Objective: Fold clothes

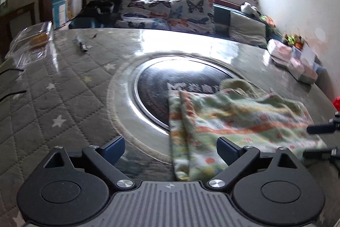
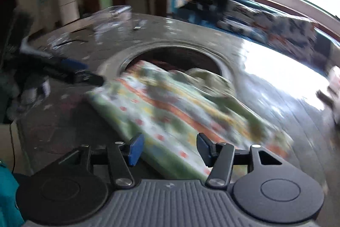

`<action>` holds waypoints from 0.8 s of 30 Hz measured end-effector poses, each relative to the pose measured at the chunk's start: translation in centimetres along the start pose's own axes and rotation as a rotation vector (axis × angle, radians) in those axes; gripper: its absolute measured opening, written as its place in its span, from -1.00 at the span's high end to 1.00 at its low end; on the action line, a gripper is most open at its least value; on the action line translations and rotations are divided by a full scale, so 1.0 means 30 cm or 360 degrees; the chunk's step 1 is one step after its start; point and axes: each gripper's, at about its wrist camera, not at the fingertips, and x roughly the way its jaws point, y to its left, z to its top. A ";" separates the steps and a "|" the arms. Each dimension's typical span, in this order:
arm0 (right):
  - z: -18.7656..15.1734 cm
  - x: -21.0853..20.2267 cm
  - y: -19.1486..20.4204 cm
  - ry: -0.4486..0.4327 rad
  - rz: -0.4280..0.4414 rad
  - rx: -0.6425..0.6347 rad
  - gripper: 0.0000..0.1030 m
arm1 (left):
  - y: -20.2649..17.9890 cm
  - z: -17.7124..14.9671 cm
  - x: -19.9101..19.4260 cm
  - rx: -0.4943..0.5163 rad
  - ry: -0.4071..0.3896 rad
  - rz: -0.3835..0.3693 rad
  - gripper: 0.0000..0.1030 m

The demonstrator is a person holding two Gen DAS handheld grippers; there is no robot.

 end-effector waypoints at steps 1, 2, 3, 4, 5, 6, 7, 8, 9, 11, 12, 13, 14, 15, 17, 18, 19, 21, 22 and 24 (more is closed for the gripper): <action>0.015 0.012 0.024 -0.0002 0.0021 -0.0046 -0.09 | 0.013 0.007 -0.002 -0.0031 0.0000 0.0007 -0.85; 0.032 0.027 0.055 -0.0006 0.0039 -0.0106 -0.09 | 0.025 0.016 -0.003 -0.0066 -0.0004 0.0008 -0.85; 0.048 0.042 0.085 -0.0009 0.0058 -0.0167 -0.09 | 0.036 0.025 -0.005 -0.0101 -0.0008 0.0007 -0.85; 0.065 0.058 0.116 -0.0012 0.0076 -0.0227 -0.09 | 0.048 0.033 -0.006 -0.0136 -0.0012 0.0007 -0.85; 0.079 0.073 0.145 -0.0016 0.0095 -0.0284 -0.09 | 0.059 0.042 -0.008 -0.0171 -0.0015 0.0006 -0.85; 0.090 0.088 0.174 -0.0019 0.0114 -0.0331 -0.09 | 0.070 0.049 -0.009 -0.0208 -0.0015 -0.0003 -0.85; 0.102 0.104 0.204 -0.0022 0.0135 -0.0378 -0.08 | 0.080 0.056 -0.009 -0.0248 -0.0011 -0.0017 -0.85; 0.112 0.121 0.232 -0.0023 0.0154 -0.0422 -0.08 | 0.086 0.060 -0.008 -0.0275 -0.0007 -0.0032 -0.85; 0.119 0.138 0.258 -0.0020 0.0171 -0.0457 -0.06 | 0.092 0.063 -0.008 -0.0301 -0.0002 -0.0047 -0.84; 0.130 0.172 0.306 -0.0011 0.0205 -0.0516 -0.04 | 0.100 0.066 -0.004 -0.0333 0.0014 -0.0073 -0.82; 0.134 0.190 0.325 -0.0005 0.0218 -0.0535 -0.02 | 0.105 0.067 -0.001 -0.0348 0.0022 -0.0086 -0.82; 0.137 0.207 0.340 -0.0001 0.0222 -0.0550 0.00 | 0.107 0.064 0.000 -0.0362 0.0031 -0.0097 -0.82; 0.138 0.222 0.353 0.0004 0.0222 -0.0561 0.00 | 0.108 0.062 0.005 -0.0376 0.0041 -0.0107 -0.82; 0.137 0.236 0.362 0.0011 0.0222 -0.0569 0.03 | 0.110 0.060 0.011 -0.0389 0.0051 -0.0118 -0.82; 0.133 0.260 0.375 0.0027 0.0225 -0.0577 0.09 | 0.116 0.057 0.019 -0.0414 0.0072 -0.0140 -0.82; 0.130 0.269 0.378 0.0033 0.0219 -0.0580 0.15 | 0.118 0.056 0.023 -0.0430 0.0083 -0.0151 -0.82; 0.127 0.277 0.381 0.0035 0.0214 -0.0583 0.19 | 0.121 0.055 0.026 -0.0447 0.0093 -0.0167 -0.82; 0.128 0.277 0.372 0.0021 0.0207 -0.0553 0.43 | 0.122 0.052 0.030 -0.0477 0.0112 -0.0200 -0.82; 0.131 0.275 0.365 0.0015 0.0204 -0.0530 0.50 | 0.122 0.050 0.031 -0.0490 0.0120 -0.0217 -0.82; 0.136 0.269 0.345 0.0005 0.0225 -0.0466 0.59 | 0.114 0.052 0.035 -0.0501 0.0132 -0.0234 -0.82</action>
